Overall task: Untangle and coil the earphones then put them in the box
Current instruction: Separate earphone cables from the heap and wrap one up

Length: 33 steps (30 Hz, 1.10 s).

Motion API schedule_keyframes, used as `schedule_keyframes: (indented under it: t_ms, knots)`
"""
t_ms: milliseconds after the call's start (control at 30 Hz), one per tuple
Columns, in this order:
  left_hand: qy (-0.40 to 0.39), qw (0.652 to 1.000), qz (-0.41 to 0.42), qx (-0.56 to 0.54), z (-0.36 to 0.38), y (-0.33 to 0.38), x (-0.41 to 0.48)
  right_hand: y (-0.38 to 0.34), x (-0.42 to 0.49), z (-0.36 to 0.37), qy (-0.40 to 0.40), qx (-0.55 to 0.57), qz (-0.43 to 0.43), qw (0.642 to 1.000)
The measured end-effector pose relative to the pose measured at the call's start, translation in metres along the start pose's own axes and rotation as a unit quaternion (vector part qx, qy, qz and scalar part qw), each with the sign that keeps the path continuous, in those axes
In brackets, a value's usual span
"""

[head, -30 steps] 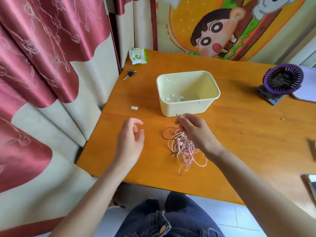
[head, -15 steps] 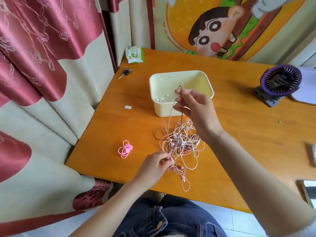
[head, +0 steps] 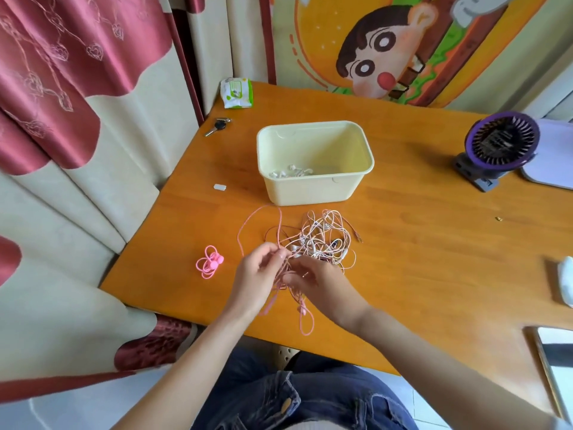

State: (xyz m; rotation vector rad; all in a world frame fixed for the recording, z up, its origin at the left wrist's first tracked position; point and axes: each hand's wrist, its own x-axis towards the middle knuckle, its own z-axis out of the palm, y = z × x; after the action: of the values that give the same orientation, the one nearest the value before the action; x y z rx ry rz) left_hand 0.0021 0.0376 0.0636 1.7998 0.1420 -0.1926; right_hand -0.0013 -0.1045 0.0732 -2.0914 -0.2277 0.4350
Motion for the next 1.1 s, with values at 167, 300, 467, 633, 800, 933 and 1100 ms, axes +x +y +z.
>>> schedule_keyframes:
  t_ms: [167, 300, 467, 633, 800, 933, 1100]
  knots:
    - [-0.084, 0.996, -0.033, -0.005, -0.003, -0.002, -0.003, 0.008, -0.004, -0.005, 0.019, -0.016, -0.028, 0.999]
    - [-0.116, 0.990, 0.005, 0.080, -0.006, -0.004, -0.004, 0.013, -0.002, -0.007, 0.066, -0.028, -0.020, 0.997]
    - [-0.094, 0.985, 0.033, 0.140, -0.019, -0.004, -0.001, 0.011, 0.000, -0.016, 0.129, 0.056, 0.028, 0.990]
    - [-0.053, 0.998, 0.014, 0.026, -0.020, 0.003, -0.003, 0.010, -0.002, -0.014, 0.102, 0.005, 0.010, 0.995]
    - [0.025, 0.998, 0.032, -0.049, -0.021, 0.014, -0.002, 0.009, -0.002, -0.013, 0.015, -0.002, -0.020, 1.000]
    - [0.043, 0.994, 0.057, -0.082, -0.026, 0.025, -0.001, 0.016, 0.003, -0.014, 0.005, 0.025, -0.047, 0.999]
    - [0.092, 0.987, 0.046, -0.127, -0.039, 0.039, 0.006, 0.021, 0.002, -0.014, -0.004, 0.092, -0.045, 0.995]
